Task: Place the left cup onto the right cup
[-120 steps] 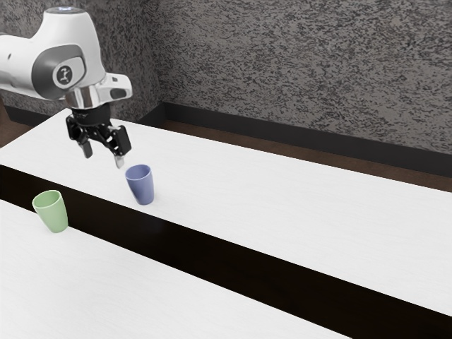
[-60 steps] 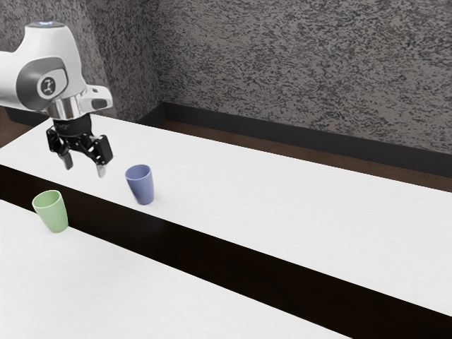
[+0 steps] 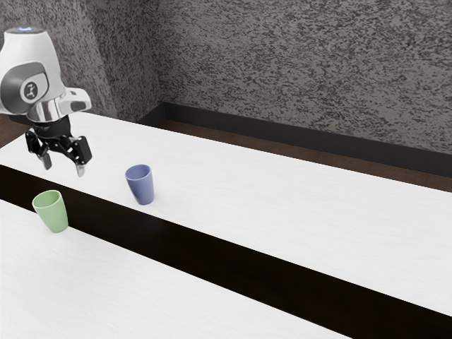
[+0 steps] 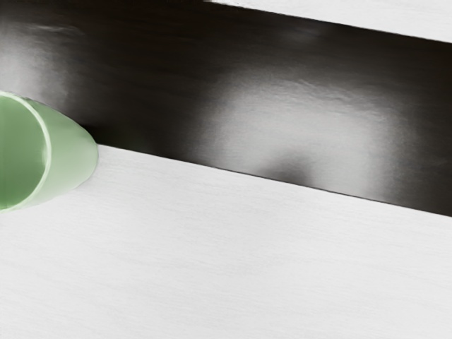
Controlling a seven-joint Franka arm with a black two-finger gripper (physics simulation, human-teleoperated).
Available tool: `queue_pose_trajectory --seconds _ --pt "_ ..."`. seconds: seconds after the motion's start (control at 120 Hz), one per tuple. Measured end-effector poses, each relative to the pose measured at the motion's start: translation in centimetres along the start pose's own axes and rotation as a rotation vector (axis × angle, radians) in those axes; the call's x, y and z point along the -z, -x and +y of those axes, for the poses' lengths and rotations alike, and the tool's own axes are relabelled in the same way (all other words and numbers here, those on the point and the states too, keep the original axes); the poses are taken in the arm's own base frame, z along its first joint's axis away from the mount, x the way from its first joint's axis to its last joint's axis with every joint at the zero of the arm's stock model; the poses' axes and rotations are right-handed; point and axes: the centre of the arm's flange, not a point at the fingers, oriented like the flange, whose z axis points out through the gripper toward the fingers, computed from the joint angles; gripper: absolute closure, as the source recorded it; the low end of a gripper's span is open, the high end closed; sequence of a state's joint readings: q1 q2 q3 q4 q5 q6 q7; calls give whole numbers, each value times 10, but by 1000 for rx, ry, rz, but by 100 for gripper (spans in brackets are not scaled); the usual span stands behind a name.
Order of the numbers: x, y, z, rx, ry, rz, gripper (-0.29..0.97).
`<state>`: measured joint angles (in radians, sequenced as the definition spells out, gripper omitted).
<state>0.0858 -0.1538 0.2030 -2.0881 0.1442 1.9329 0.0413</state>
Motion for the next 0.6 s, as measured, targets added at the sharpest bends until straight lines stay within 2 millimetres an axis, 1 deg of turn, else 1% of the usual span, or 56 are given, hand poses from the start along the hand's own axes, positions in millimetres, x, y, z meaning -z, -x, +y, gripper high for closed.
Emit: queue_pose_trajectory --seconds 0.075,0.292,0.45,0.6 --pt "-6 -3 -5 -5 -3 8 0" --pt "-33 -6 -23 -23 -4 15 0" --pt "-41 -9 -28 -51 -7 29 0" --pt "-52 -7 -38 -69 -8 34 0"
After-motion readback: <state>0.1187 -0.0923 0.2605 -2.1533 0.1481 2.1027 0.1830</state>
